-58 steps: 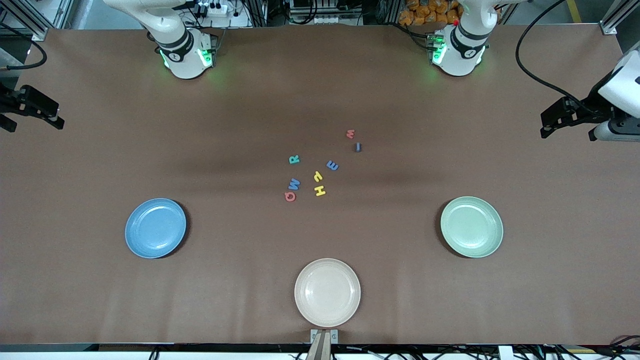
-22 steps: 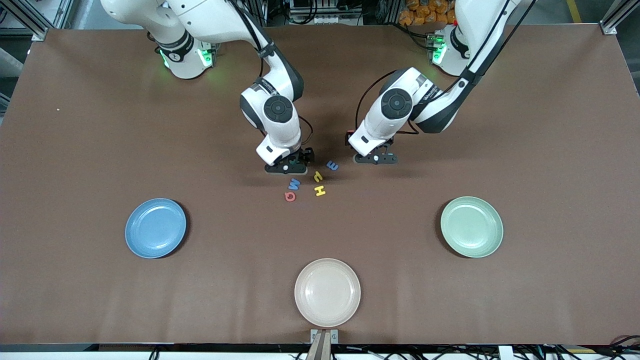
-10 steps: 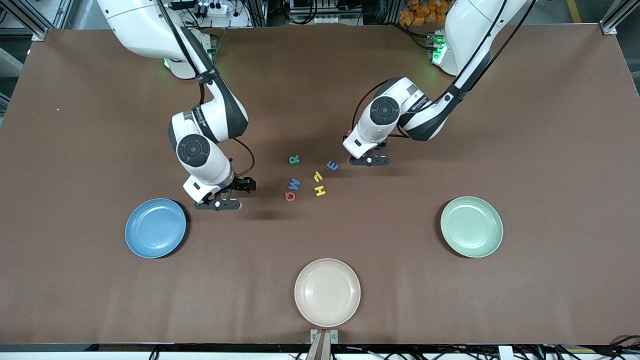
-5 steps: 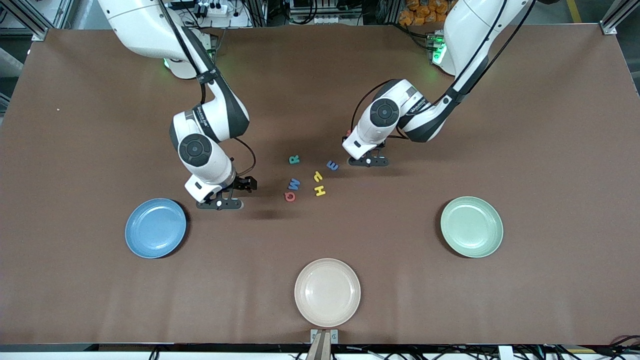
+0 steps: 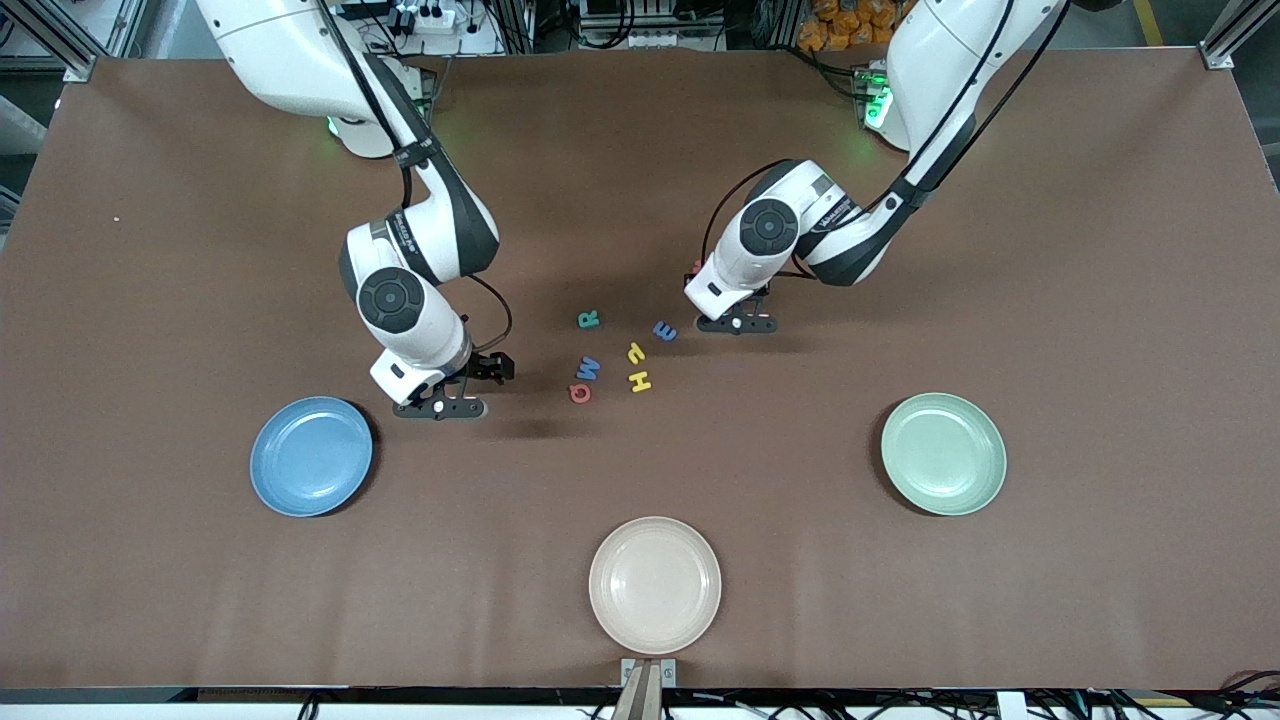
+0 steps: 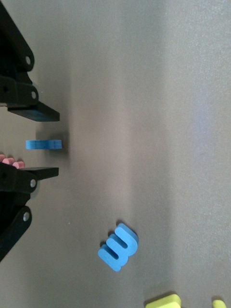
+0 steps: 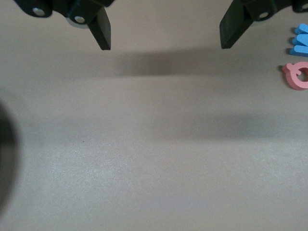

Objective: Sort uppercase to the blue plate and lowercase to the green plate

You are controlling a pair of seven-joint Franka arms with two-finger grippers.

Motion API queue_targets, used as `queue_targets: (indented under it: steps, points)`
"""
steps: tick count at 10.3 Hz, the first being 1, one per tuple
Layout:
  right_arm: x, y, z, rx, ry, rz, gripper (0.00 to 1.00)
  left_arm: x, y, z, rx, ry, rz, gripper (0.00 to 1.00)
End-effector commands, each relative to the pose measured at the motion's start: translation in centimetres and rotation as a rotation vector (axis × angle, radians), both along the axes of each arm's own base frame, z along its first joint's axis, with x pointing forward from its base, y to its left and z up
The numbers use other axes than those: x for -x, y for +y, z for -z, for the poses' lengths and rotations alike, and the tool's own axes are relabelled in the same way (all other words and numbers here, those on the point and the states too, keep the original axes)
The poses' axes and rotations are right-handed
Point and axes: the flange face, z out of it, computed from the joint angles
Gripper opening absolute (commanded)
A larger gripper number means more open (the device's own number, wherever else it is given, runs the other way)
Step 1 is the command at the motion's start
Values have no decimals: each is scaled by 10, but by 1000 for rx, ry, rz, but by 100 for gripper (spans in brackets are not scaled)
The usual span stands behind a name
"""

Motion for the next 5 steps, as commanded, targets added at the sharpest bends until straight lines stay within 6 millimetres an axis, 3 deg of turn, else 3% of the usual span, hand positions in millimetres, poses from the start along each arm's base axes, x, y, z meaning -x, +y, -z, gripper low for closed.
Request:
queue_targets:
  steps: [1, 4, 5]
  points:
    - [2, 0, 2, 0, 6, -9, 100, -2, -4, 5, 5, -17, -16, 41]
    - [2, 0, 2, 0, 6, -9, 100, -1, -6, 10, 13, -16, -16, 27]
    - [2, 0, 2, 0, 8, -8, 100, -1, -7, 9, 13, -19, -11, 14]
